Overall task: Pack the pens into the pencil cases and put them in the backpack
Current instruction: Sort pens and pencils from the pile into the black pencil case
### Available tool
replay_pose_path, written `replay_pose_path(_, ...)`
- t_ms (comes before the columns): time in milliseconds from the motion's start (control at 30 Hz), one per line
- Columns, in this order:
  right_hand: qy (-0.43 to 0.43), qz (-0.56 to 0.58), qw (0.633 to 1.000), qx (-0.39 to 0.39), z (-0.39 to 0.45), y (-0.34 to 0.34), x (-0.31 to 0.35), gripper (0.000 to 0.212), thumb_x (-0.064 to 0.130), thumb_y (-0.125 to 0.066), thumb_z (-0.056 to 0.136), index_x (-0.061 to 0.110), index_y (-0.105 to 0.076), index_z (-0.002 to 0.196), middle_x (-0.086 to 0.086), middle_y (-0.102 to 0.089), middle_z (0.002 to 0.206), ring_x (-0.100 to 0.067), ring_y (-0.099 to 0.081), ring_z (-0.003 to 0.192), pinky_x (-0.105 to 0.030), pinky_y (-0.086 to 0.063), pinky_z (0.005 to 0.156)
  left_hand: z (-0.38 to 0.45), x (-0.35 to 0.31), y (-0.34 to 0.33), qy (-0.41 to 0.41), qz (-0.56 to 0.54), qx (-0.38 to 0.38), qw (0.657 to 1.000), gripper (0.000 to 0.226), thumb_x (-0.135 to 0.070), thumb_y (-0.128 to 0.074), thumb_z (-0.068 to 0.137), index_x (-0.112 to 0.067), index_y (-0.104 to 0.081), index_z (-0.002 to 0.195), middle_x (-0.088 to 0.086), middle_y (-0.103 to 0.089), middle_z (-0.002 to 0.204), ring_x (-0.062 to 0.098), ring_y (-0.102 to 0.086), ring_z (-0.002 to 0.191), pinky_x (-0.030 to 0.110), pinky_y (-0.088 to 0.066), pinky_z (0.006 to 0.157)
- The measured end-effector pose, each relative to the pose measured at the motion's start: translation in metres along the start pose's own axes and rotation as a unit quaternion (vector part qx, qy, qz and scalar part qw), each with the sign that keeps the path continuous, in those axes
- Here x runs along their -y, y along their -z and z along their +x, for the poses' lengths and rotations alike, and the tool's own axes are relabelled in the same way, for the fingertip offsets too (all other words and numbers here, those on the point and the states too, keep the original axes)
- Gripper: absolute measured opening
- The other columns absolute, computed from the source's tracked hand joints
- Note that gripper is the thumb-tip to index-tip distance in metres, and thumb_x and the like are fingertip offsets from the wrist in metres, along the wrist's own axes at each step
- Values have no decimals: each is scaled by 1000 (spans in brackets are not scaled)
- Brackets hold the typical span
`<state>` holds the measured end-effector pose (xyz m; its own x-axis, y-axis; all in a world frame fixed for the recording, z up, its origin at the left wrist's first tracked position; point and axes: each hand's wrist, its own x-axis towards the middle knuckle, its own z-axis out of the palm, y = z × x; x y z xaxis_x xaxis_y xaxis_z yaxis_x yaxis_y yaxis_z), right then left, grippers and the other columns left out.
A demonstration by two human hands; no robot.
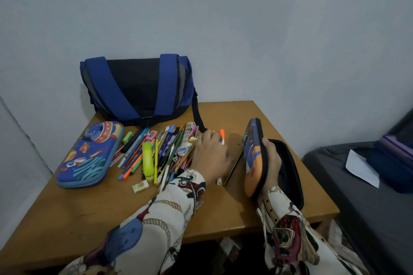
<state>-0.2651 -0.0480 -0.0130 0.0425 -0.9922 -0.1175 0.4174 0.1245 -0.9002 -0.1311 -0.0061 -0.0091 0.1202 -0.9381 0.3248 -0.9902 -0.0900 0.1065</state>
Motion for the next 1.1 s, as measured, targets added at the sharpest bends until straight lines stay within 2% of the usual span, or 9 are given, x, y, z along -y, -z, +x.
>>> replay_pose_path(167, 8, -1, 1000, 2, 0, 1, -1, 24, 33, -63, 90, 12, -66, 79, -5, -63, 72, -17, -58, 65, -28, -47, 63, -9, -14, -10, 0, 40, 12, 999, 33, -38, -53, 92, -13, -73, 101, 11, -46, 136, 33, -28, 134, 50, -15, 115)
replay_pose_path(267, 34, -24, 999, 23, -5, -2, 1, 26, 34, -64, 88, 10, -65, 78, -5, -60, 71, -14, -57, 63, -24, -48, 59, -12, -15, -14, 4, 48, 10, 999, 29, -33, -53, 92, -13, -73, 101, 12, -46, 137, 34, -27, 135, 51, -11, 117)
replay_pose_path(367, 67, -61, 995, 37, -9, -7, -3, 31, 25, -51, 101, 3, -62, 83, -5, -55, 69, -10, -53, 57, -17, -45, 52, -12, -14, -13, 12, 49, -2, 999, 27, -32, -57, 91, -14, -70, 107, 11, -46, 138, 32, -27, 136, 50, -13, 117)
replay_pose_path(500, 118, -175, 977, 33, -7, -10, -14, 23, 19, -52, 101, 14, -69, 86, 2, -60, 76, -8, -56, 69, -19, -46, 63, -13, -5, -8, 66, -1, -50, 997, 25, -27, -51, 96, -17, -66, 113, 7, -48, 137, 30, -28, 136, 45, -19, 116)
replay_pose_path(600, 120, -299, 944, 68, -4, -10, -19, 10, 14, -60, 95, 19, -66, 101, 1, -63, 87, -9, -60, 77, -17, -49, 64, -15, 2, -3, 96, -36, -63, 993, 27, -24, -47, 97, -14, -71, 103, 7, -47, 139, 30, -25, 138, 45, -14, 117)
replay_pose_path(700, 147, -461, 872, 78, 1, -13, -22, 28, 14, -63, 90, 19, -61, 117, 1, -61, 98, -17, -59, 94, -32, -53, 80, -15, 6, 0, 108, -45, -67, 991, 31, -29, -47, 98, -12, -73, 100, 6, -47, 139, 28, -24, 138, 45, -12, 117)
replay_pose_path(800, 142, -519, 840, 73, 1, -13, -20, 38, 8, -59, 89, 15, -57, 126, 0, -59, 102, -19, -58, 98, -37, -53, 84, -17, 7, 2, 109, -53, -60, 991, 33, -31, -46, 98, -12, -72, 101, 4, -46, 139, 27, -24, 137, 45, -12, 117)
replay_pose_path(967, 142, -503, 851, 41, 4, -1, -8, 38, 4, -54, 92, 8, -58, 130, -2, -61, 94, -13, -52, 84, -24, -40, 75, -18, 6, 3, 114, -53, -48, 991, 32, -34, -48, 96, -14, -73, 101, 2, -47, 138, 25, -25, 136, 45, -15, 117)
replay_pose_path(1100, 144, -496, 856, 22, 4, 13, -4, 37, 4, -55, 92, 7, -61, 128, -4, -62, 100, -13, -51, 91, -23, -37, 79, -16, 7, 5, 141, -98, -54, 984, 27, -34, -57, 89, -15, -73, 79, 0, -50, 135, 23, -27, 135, 45, -17, 115)
